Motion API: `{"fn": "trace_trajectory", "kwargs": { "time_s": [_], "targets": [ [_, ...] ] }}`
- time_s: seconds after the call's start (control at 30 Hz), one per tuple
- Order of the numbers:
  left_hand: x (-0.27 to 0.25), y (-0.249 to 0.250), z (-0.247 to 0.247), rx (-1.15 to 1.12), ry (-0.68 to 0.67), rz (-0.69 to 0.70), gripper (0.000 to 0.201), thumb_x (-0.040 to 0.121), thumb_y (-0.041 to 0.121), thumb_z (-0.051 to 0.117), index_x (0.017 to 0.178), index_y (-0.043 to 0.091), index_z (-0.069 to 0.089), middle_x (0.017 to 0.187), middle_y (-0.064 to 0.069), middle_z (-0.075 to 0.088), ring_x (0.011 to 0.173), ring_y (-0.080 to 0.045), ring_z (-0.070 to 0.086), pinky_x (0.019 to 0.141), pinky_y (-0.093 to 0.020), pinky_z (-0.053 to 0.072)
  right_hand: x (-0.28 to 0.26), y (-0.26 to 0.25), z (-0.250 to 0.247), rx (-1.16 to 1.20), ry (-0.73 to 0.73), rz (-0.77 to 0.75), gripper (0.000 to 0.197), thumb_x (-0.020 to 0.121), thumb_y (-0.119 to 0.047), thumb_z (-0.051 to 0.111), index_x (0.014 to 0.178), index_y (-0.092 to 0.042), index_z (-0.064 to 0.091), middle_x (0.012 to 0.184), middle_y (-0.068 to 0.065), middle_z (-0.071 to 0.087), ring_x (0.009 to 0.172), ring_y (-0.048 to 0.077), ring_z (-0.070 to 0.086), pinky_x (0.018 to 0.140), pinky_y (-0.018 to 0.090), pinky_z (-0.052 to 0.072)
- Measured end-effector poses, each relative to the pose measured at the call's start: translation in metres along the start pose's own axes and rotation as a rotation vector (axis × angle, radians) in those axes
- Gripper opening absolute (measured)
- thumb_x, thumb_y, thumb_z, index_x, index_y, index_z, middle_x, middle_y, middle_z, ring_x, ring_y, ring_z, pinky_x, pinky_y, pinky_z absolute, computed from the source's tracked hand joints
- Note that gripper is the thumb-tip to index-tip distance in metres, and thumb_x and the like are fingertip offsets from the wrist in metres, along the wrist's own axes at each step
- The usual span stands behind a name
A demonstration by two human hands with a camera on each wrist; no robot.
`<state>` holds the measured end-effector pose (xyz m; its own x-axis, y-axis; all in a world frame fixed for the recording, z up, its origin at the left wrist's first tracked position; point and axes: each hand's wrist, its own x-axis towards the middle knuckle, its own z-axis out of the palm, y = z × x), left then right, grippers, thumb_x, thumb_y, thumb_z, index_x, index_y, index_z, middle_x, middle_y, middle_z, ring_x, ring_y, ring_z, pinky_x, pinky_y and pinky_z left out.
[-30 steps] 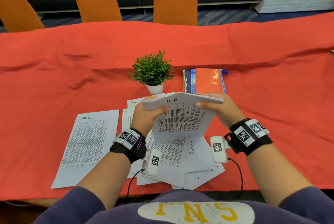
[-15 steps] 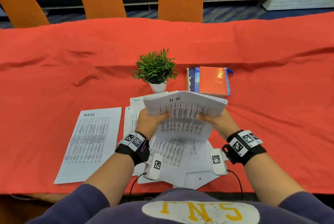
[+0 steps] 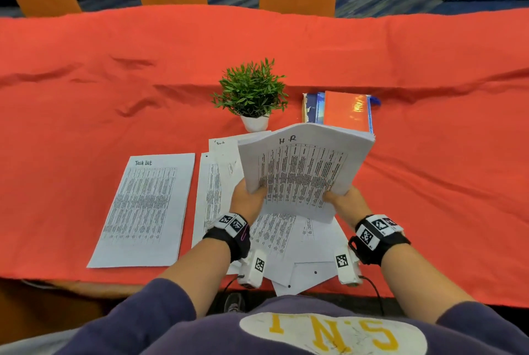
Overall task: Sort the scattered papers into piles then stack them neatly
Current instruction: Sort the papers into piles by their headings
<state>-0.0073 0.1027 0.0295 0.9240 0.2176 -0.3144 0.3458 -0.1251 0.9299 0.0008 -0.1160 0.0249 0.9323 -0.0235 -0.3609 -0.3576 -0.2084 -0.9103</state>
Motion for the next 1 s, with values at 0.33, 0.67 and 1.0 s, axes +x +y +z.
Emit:
{"fn": "trace_trajectory", "kwargs": {
  "time_s": [0.33, 0.67, 1.0],
  "targets": [
    [0.013, 0.029, -0.04, -0.04, 0.187, 0.095, 0.025, 0.085, 0.007, 0.058, 0.11, 0.011, 0.059, 0.089, 0.0, 0.062, 0.073, -0.011, 0.058, 0.061, -0.02, 0.047, 0.013, -0.054, 0.033, 0.029, -0.017, -0.155, 0.026, 0.089, -0.003, 0.056, 0.111, -0.016, 0.059, 0.104, 0.0, 0.068, 0.093, 0.013, 0.065, 0.076, 0.024, 0.052],
    [0.052, 0.001, -0.225, 0.06, 0.386, -0.003, 0.017, 0.092, 0.008, 0.03, 0.099, 0.012, 0.045, 0.07, 0.0, 0.04, 0.059, -0.016, 0.035, 0.051, -0.027, 0.028, 0.026, -0.083, 0.231, 0.0, -0.101, -0.005, 0.026, 0.092, -0.013, 0.038, 0.117, -0.009, 0.043, 0.099, 0.01, 0.054, 0.086, 0.023, 0.052, 0.078, 0.036, 0.042],
    [0.084, -0.083, -0.346, 0.285, 0.312, -0.263, 0.023, 0.088, -0.002, 0.039, 0.1, 0.003, 0.057, 0.081, -0.014, 0.059, 0.061, -0.018, 0.045, 0.05, -0.024, 0.033, 0.031, -0.039, 0.348, -0.298, -0.175, 0.141, 0.01, 0.083, -0.004, 0.064, 0.091, -0.005, 0.059, 0.083, 0.011, 0.062, 0.068, 0.021, 0.056, 0.061, 0.027, 0.048]
  ]
}}
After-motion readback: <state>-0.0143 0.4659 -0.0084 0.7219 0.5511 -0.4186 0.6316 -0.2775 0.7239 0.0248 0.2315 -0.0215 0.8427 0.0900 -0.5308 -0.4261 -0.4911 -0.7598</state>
